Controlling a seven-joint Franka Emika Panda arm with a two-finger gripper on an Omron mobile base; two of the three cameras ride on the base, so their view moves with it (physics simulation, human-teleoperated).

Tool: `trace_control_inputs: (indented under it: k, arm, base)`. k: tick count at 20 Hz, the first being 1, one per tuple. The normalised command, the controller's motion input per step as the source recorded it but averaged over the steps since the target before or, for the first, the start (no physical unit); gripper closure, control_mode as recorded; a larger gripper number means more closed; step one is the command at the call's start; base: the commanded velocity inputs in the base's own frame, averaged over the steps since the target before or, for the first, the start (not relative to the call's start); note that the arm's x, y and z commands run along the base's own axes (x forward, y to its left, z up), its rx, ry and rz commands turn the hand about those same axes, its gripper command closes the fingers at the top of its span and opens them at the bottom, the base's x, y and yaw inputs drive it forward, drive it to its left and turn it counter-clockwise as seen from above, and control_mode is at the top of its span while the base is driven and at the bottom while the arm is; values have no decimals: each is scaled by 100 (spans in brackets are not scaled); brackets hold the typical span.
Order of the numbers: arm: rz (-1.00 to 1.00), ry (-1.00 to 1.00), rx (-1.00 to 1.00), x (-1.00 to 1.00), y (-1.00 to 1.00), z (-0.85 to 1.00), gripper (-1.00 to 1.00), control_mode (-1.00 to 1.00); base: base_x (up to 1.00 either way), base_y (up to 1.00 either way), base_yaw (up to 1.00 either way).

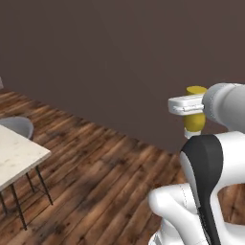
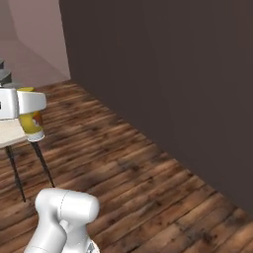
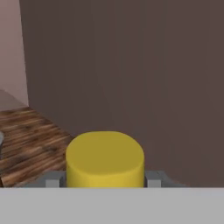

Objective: Move the hot dog bun to the plate on the dining table and place the condiment next to that plate. Then navigate to the fridge and take the sausage and place it on the plate as well.

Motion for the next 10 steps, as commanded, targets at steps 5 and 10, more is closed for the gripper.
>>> trace_control_inputs:
  k: [5, 10]
  arm:
    - [0, 0, 0, 0, 0, 0, 100, 100]
    - [0, 0, 0, 0, 0, 0, 100, 100]
  base:
    - [86, -75, 41]
    - [91, -70, 42]
